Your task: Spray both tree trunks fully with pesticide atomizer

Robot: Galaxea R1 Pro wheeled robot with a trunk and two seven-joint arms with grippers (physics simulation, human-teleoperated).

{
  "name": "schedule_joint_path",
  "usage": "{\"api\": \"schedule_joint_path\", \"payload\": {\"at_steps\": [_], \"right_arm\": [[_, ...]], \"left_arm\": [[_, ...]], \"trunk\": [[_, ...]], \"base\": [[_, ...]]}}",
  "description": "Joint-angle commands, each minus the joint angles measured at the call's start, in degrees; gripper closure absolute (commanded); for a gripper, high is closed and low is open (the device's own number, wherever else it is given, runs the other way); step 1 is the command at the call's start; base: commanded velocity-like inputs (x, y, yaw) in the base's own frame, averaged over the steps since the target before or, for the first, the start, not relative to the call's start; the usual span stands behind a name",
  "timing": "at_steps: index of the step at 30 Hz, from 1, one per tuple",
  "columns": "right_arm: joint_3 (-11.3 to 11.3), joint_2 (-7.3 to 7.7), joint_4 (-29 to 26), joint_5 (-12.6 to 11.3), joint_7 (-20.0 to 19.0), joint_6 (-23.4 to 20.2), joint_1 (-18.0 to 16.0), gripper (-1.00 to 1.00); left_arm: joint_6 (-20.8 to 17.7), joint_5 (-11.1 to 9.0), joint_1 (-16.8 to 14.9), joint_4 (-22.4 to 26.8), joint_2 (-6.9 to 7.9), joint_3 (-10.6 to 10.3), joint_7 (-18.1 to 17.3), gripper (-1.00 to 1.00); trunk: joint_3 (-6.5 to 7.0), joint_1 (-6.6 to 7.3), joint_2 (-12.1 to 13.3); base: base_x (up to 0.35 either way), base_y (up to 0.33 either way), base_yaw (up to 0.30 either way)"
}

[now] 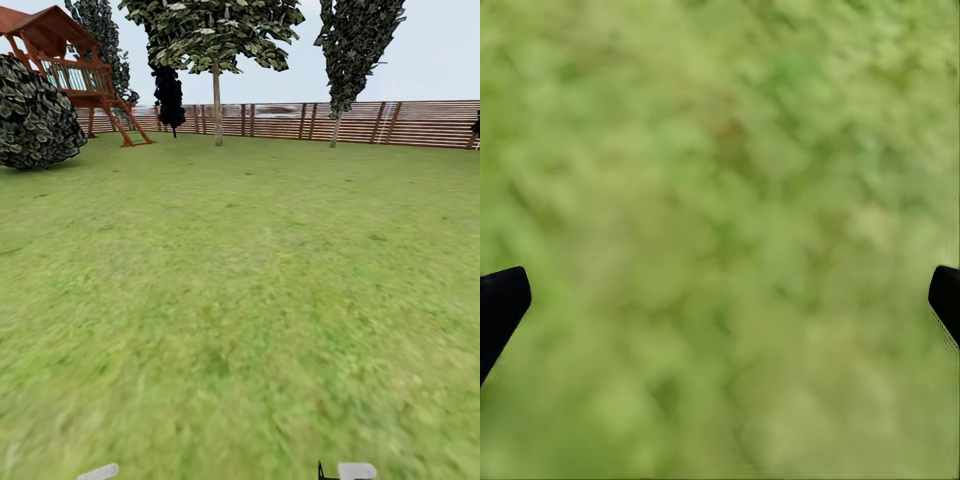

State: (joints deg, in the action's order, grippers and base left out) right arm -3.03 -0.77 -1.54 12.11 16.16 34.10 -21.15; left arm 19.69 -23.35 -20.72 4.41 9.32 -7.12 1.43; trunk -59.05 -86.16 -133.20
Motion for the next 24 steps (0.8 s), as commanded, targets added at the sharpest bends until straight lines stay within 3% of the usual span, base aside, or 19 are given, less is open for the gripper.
{"api": "schedule_joint_path", "payload": {"at_steps": [1, 24], "right_arm": [[-0.31, -0.02, 0.05, 0.6, 0.37, 0.09, -0.03, -1.0], [-0.31, -0.02, 0.05, 0.57, 0.37, 0.09, -0.03, -1.0]], "left_arm": [[0.13, -0.36, -0.03, -0.02, 0.02, -0.45, 0.15, 1.0], [0.12, -0.38, -0.03, -0.02, -0.01, -0.52, 0.15, 1.0]], "trunk": [[-0.05, -0.03, -0.02], [-0.05, -0.03, -0.02]], "base": [[0.339, 0.047, 0.0], [0.339, 0.093, 0.0]]}}
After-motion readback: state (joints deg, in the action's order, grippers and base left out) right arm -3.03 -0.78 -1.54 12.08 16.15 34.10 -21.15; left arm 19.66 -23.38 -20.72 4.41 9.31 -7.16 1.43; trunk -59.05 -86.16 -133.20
